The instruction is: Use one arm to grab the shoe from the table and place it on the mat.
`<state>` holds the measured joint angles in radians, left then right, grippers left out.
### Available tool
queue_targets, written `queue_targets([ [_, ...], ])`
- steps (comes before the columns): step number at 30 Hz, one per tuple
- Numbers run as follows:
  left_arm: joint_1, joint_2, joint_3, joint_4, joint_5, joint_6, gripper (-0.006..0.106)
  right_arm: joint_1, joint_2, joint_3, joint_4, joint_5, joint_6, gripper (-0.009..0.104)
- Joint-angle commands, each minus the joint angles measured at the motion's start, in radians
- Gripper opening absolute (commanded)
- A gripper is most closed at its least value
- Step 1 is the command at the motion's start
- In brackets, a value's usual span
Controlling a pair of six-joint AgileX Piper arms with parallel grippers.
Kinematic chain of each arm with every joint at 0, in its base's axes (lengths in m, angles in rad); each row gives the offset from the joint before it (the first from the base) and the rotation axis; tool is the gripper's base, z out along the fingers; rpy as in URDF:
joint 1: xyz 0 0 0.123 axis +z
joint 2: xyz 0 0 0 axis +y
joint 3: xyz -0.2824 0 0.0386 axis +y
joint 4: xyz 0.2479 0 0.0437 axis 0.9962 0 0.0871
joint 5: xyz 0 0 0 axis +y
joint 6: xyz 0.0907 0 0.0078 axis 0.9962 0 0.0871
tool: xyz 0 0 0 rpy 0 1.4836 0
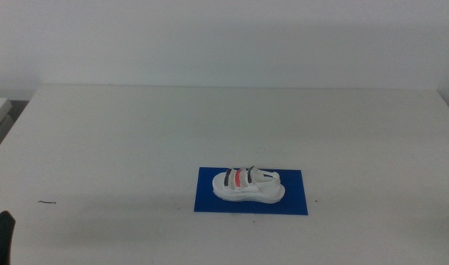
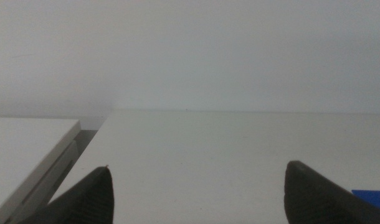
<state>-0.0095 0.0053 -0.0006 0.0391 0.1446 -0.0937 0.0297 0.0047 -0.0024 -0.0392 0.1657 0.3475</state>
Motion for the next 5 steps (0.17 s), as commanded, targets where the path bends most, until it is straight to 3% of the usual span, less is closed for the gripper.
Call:
queue_targets([
  [1, 0.000, -0.005, 0.001, 0.013, -0.003, -0.011, 0.094, 0.002, -0.005, 0.002, -0.010, -0.008, -0.003, 0.079],
  [5, 0.000, -0.005, 0.001, 0.015, -0.003, -0.011, 0.094, 0.002, -0.005, 0.002, -0.010, -0.008, -0.003, 0.079],
])
